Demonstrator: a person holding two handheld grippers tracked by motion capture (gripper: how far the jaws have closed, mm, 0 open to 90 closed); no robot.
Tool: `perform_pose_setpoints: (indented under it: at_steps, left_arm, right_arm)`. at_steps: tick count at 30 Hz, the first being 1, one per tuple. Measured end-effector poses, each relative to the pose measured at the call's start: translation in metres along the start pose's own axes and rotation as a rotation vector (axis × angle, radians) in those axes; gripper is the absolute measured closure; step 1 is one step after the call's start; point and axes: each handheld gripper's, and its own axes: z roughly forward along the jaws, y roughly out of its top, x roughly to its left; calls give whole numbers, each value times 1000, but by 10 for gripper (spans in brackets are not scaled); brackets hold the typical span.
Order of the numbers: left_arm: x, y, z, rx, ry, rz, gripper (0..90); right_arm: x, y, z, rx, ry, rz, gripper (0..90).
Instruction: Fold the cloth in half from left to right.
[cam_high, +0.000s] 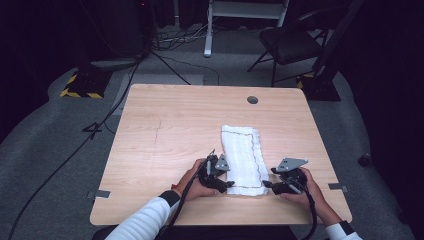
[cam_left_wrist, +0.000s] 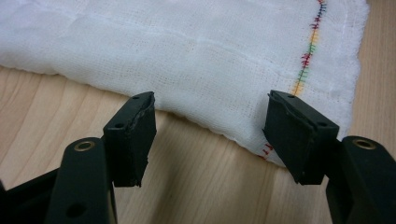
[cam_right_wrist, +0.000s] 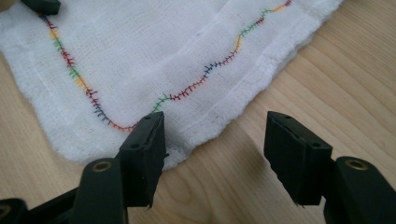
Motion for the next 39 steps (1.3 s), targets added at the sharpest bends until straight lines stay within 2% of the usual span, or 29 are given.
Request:
perform_pose_setpoints:
  at_steps: [7, 11, 12, 16, 18, 21, 24, 26, 27, 32, 36, 38, 39]
  left_arm:
    - [-5, -11, -10, 4, 23, -11, 345]
    - [-10, -18, -16, 3, 36, -32, 344]
    - [-12, -20, -18, 3, 44, -42, 345]
    - [-22, -26, -24, 4, 84, -38, 347]
    - [-27, -29, -27, 6, 94, -52, 347]
    - [-31, -31, -31, 16, 87, -57, 344]
    - [-30, -33, -34, 22, 58, -90, 341]
    - [-26, -30, -37, 18, 53, -88, 273]
    - [-24, -29, -38, 4, 50, -90, 274]
    - [-10, -18, -41, -41, 56, -99, 261]
    - [13, -6, -39, -73, 79, -111, 251]
    - [29, 2, -35, -84, 56, -151, 246]
    - [36, 6, -32, -90, 59, -169, 240]
  right_arm:
    - [12, 3, 1, 1, 26, -16, 406]
    - [19, 4, 2, 3, 45, -28, 405]
    - [21, 5, 2, 4, 53, -26, 405]
    - [26, 6, 3, 5, 82, -39, 395]
    - [28, 7, 3, 6, 85, -48, 383]
    - [31, 8, 4, 14, 103, -59, 363]
    - [32, 13, -3, 4, 92, -119, 404]
    - [25, 17, -11, -46, 86, -84, 402]
    - [20, 18, -13, -64, 74, -67, 402]
    - [-2, 21, -12, -98, 7, -4, 404]
    - [-24, 30, -9, -136, -25, 40, 418]
    - [-35, 37, -5, -138, -45, 51, 422]
    - [-40, 40, -2, -136, -57, 53, 425]
